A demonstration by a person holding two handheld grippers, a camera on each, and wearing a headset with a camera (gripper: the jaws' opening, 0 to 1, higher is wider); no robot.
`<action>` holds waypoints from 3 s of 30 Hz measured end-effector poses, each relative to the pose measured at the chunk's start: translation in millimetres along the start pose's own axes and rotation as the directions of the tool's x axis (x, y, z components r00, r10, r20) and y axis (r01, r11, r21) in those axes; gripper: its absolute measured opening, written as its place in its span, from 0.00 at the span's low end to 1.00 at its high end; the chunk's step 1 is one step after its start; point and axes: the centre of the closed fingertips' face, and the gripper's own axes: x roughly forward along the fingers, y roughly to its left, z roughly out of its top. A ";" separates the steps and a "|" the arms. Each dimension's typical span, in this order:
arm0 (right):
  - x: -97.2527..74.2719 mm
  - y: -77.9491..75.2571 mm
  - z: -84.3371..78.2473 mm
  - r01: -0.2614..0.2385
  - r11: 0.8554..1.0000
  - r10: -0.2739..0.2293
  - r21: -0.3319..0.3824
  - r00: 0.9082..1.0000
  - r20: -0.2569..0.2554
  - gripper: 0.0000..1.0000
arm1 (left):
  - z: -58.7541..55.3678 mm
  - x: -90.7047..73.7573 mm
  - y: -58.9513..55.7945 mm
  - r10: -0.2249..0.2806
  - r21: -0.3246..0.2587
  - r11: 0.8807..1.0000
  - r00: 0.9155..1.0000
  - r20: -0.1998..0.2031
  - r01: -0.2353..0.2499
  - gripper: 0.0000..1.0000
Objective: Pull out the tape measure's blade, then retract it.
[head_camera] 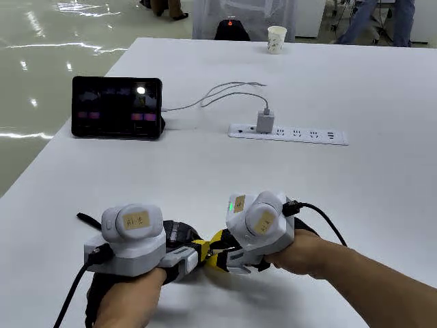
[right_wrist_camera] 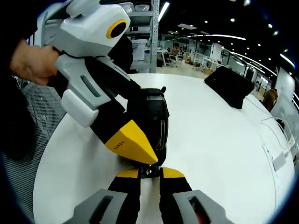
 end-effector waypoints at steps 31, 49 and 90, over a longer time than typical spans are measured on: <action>-10.7 1.1 -5.4 0.031 0.999 -0.031 0.011 0.999 -0.029 0.21 | -15.9 -6.4 0.7 -0.018 0.034 0.999 0.998 -0.066 0.020 0.63; -44.3 7.7 -20.5 0.103 0.990 -0.101 0.100 0.994 -0.032 0.33 | -14.4 -24.1 -3.1 -0.057 0.081 0.995 0.997 -0.048 0.061 0.75; -130.4 47.1 -61.0 0.284 0.904 -0.300 0.319 0.954 0.000 0.65 | -25.0 -63.9 -14.6 -0.217 0.235 0.949 0.976 0.009 0.208 0.89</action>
